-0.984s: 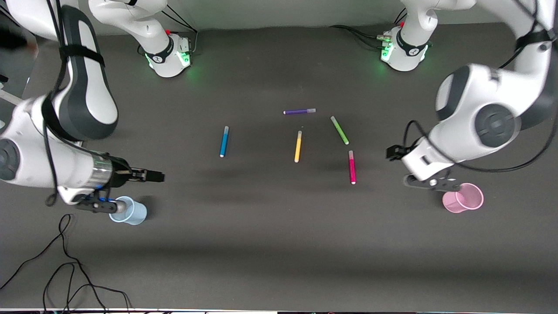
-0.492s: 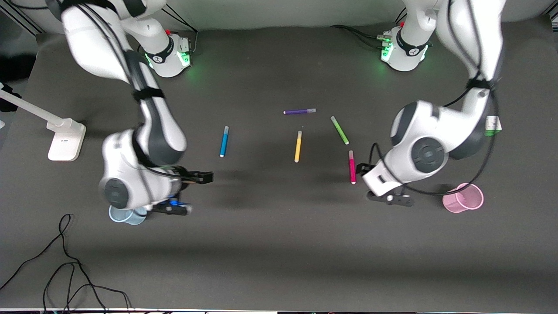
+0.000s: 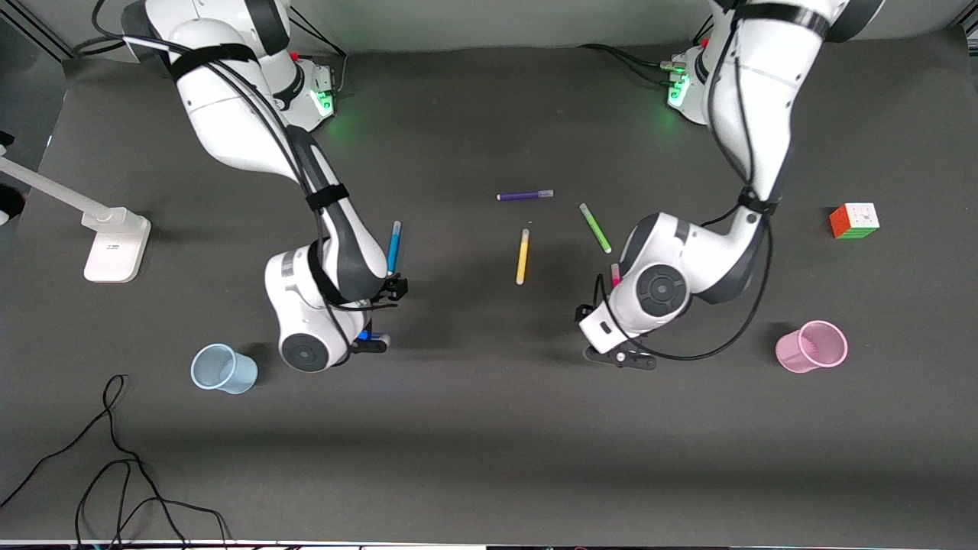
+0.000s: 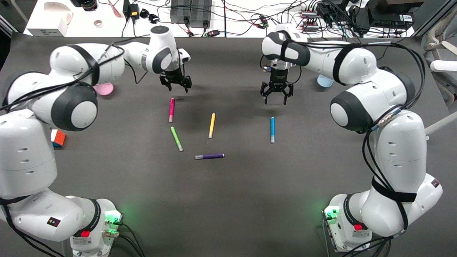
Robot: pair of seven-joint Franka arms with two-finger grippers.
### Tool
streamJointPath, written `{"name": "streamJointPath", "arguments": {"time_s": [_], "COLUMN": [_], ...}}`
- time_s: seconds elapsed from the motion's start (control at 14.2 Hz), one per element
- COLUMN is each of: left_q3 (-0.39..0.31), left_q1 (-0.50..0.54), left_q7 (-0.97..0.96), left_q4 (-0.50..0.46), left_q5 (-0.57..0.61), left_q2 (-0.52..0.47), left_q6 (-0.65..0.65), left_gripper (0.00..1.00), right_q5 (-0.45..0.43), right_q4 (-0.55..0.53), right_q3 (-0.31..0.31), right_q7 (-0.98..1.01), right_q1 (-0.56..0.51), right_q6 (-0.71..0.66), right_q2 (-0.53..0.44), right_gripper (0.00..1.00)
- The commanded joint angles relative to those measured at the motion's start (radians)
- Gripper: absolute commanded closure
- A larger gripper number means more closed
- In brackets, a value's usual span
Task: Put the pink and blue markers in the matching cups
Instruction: 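Grasp the blue marker with the right gripper while the left gripper grasps the pink marker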
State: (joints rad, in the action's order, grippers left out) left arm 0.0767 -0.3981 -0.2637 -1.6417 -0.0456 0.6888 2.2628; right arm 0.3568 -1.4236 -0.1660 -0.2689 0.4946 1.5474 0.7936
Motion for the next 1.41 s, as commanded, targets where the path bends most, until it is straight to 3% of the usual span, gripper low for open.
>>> {"name": "streamJointPath", "arguments": {"time_s": [0.0, 0.21, 0.49, 0.63, 0.84, 0.98, 1.26, 1.34], "left_q3": [-0.014, -0.015, -0.023, -0.029, -0.028, -0.029, -0.026, -0.026], "left_q1": [-0.027, -0.01, -0.008, 0.008, 0.012, 0.016, 0.015, 0.013], "left_q7": [-0.025, 0.012, 0.061, 0.098, 0.109, 0.109, 0.097, 0.095], "left_q4": [-0.006, -0.084, -0.136, -0.165, -0.222, -0.28, -0.302, -0.302], "left_q5": [-0.007, 0.006, 0.007, 0.007, 0.007, 0.007, 0.006, 0.006], "left_q2": [0.017, -0.03, -0.08, -0.098, -0.112, -0.118, -0.121, -0.126], "left_q6": [0.038, 0.02, -0.009, -0.008, 0.015, 0.073, 0.089, 0.081], "left_gripper": [0.08, 0.08, 0.07, 0.07, 0.07, 0.07, 0.07, 0.08], "right_q5": [0.005, 0.007, 0.008, 0.008, 0.01, 0.011, 0.013, 0.013], "right_q4": [-0.035, -0.116, -0.153, -0.169, -0.169, -0.169, -0.167, -0.167], "right_q3": [-0.009, -0.009, -0.009, -0.009, -0.009, -0.009, -0.009, -0.009], "right_q7": [0.059, 0.06, 0.076, 0.076, 0.065, 0.062, 0.06, 0.06], "right_q1": [0.013, 0.035, 0.048, 0.051, 0.058, 0.071, 0.073, 0.073], "right_q6": [0.003, 0.103, 0.131, 0.135, 0.132, 0.132, 0.131, 0.131], "right_q2": [0.007, 0.006, 0.007, 0.006, 0.006, 0.007, 0.009, 0.009], "right_gripper": [0.01, 0.01, 0.02, 0.13, 0.48, 0.63, 0.69, 0.74]}}
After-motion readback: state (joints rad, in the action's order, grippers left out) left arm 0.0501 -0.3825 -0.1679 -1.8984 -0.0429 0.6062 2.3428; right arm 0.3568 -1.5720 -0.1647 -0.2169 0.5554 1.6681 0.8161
